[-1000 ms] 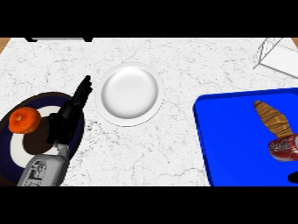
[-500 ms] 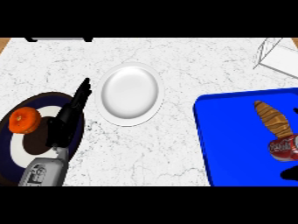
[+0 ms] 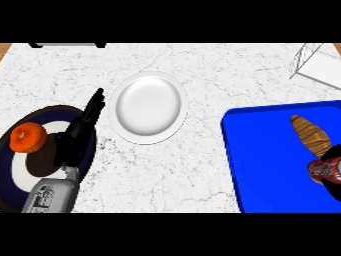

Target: Pick the can from the tray and place it in the tiered shelf

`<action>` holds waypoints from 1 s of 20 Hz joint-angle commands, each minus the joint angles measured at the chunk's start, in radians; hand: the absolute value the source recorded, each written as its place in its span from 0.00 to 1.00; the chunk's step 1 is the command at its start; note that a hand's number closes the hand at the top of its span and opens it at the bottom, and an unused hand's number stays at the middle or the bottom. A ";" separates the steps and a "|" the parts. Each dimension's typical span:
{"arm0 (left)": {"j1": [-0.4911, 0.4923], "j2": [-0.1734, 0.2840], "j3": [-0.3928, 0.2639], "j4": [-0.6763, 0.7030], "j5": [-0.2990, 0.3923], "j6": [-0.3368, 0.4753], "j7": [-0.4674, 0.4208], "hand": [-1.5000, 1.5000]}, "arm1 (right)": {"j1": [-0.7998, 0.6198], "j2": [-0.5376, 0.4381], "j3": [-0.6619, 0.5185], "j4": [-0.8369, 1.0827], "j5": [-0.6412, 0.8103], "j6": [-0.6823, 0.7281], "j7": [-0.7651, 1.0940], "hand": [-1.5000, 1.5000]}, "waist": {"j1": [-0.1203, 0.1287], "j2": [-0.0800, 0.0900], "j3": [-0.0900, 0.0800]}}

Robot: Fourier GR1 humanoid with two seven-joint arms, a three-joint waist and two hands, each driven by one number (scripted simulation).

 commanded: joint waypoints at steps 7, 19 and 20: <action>-0.006 -0.001 0.009 -0.044 -0.015 -0.007 0.049 0.50 | 0.036 0.059 0.015 -0.032 0.079 -0.106 -0.085 1.00 | -0.001 0.000 0.001; -0.012 -0.022 -0.028 -0.015 -0.017 -0.025 0.010 0.50 | -0.612 0.377 0.161 0.287 0.249 -0.578 0.510 1.00 | 0.051 0.008 0.002; -0.012 -0.006 -0.001 0.029 -0.013 -0.024 -0.025 0.50 | -0.617 0.378 0.143 0.271 0.227 -0.612 0.483 1.00 | 0.034 0.008 0.001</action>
